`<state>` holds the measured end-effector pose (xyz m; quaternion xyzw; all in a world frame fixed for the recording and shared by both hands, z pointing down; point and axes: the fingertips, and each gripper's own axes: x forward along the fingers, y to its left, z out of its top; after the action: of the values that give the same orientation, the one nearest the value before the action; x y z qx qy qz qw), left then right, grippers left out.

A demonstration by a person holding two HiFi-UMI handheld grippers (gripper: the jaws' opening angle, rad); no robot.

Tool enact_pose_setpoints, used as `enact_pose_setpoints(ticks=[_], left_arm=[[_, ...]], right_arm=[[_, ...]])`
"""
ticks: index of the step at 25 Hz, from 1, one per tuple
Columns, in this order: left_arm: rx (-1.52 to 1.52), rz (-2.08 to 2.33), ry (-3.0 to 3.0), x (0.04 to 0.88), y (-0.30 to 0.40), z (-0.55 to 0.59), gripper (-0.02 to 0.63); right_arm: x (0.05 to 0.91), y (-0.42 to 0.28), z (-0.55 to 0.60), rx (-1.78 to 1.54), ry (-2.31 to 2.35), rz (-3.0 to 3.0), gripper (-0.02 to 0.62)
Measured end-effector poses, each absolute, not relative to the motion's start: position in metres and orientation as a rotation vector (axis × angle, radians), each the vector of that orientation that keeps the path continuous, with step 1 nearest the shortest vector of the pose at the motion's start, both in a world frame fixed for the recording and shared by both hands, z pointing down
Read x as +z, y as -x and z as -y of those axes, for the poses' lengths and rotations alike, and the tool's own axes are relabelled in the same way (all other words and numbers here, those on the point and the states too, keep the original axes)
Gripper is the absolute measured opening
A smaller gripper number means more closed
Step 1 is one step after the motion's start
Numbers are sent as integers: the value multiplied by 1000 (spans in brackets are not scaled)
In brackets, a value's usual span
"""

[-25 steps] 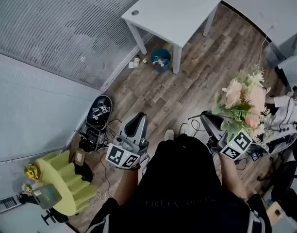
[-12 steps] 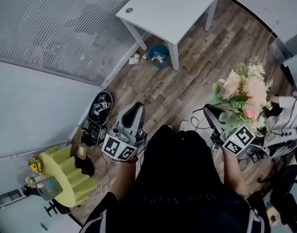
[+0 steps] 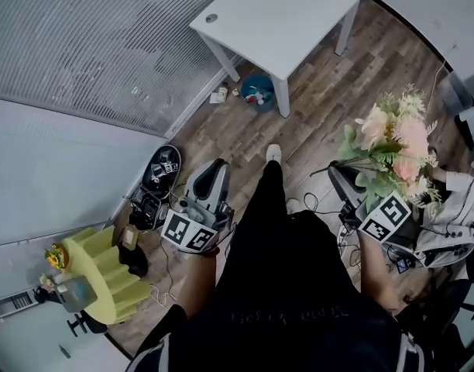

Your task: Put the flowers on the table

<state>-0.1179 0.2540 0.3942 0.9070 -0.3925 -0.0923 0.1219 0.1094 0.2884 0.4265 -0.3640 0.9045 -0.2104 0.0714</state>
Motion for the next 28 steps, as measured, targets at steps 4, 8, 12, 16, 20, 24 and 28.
enact_pose_setpoints(ticks=[4, 8, 12, 16, 20, 24, 28], left_arm=[[-266, 1136, -2624, 398, 112, -226, 52], [-276, 1088, -2608, 407, 111, -192, 52], [-315, 1018, -2592, 409, 109, -152, 52], [-350, 944, -2594, 407, 104, -118, 52], [-333, 923, -2650, 408, 104, -80, 52], [-278, 899, -2716, 404, 100, -53, 52], [-249, 869, -2736, 409, 89, -30, 52]], right_arm=[[429, -109, -263, -665, 1085, -2728, 41], [427, -103, -232, -672, 1096, -2744, 41], [422, -96, -194, -674, 1132, -2743, 41], [419, -85, -159, -690, 1159, -2726, 41], [419, -69, -122, -684, 1174, -2730, 41], [419, -60, -92, -702, 1175, -2731, 41], [427, -63, -63, -730, 1164, -2733, 41]])
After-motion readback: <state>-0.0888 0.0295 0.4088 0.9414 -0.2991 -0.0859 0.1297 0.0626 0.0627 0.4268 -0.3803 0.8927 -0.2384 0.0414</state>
